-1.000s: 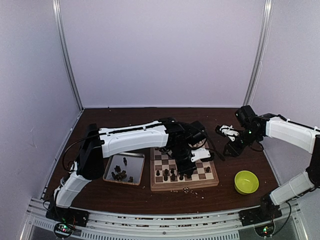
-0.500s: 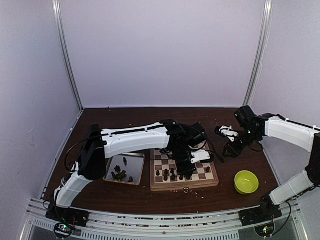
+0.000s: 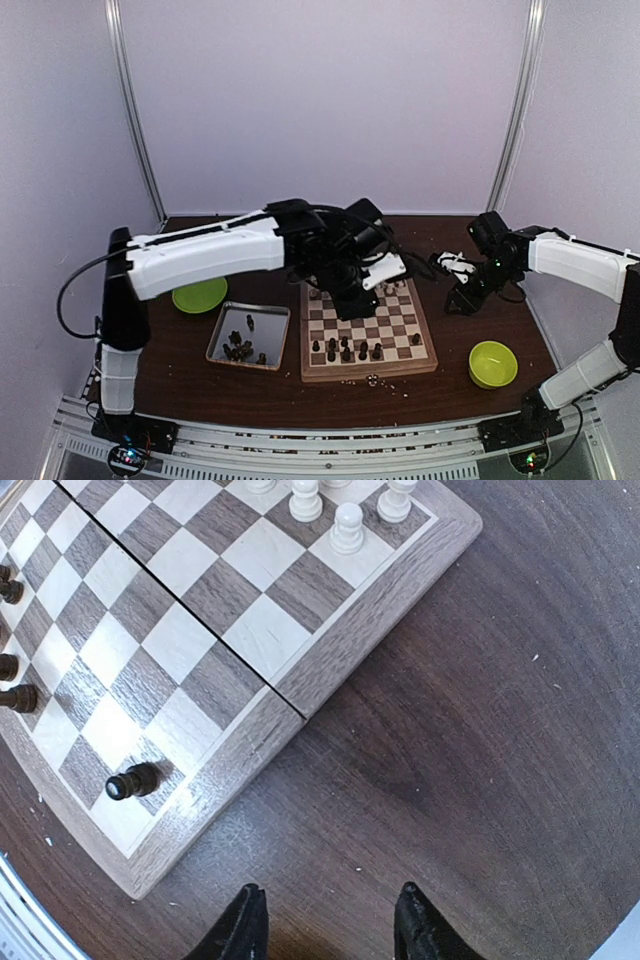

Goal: Set up the chess pieces on the board
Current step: Place the queen at d8, then pick up the bishop from the storage box.

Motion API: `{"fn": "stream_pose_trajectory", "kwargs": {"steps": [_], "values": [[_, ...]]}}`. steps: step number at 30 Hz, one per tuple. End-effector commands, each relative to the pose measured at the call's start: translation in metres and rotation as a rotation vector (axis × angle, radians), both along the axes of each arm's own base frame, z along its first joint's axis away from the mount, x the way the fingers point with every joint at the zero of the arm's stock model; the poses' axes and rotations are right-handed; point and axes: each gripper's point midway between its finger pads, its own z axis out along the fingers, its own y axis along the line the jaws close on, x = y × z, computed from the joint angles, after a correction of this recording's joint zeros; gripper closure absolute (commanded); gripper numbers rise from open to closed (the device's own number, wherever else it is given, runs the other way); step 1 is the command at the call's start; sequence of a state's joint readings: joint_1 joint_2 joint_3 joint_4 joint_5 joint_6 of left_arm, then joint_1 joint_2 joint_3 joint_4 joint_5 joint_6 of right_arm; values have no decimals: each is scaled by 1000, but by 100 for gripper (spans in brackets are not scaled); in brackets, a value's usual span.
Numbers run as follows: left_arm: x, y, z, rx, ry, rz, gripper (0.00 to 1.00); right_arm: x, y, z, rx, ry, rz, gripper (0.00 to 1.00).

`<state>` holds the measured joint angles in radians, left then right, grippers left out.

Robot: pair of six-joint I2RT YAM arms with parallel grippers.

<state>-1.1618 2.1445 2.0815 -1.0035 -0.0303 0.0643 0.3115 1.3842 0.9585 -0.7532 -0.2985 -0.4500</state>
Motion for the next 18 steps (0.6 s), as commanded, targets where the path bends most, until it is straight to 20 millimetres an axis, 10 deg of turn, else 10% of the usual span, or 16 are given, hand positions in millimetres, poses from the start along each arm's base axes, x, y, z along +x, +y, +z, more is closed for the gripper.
{"fn": "stream_pose_trajectory", "kwargs": {"steps": [1, 9, 18], "values": [[46, 64, 61, -106, -143, 328, 64, 1, 4, 6, 20, 0, 24, 56], [63, 230, -14, 15, -14, 792, 68, -3, 11, 14, 63, -21, 62, 56], [33, 274, -83, 158, 117, 845, 64, -4, 13, 6, 64, 16, 72, 56]]}}
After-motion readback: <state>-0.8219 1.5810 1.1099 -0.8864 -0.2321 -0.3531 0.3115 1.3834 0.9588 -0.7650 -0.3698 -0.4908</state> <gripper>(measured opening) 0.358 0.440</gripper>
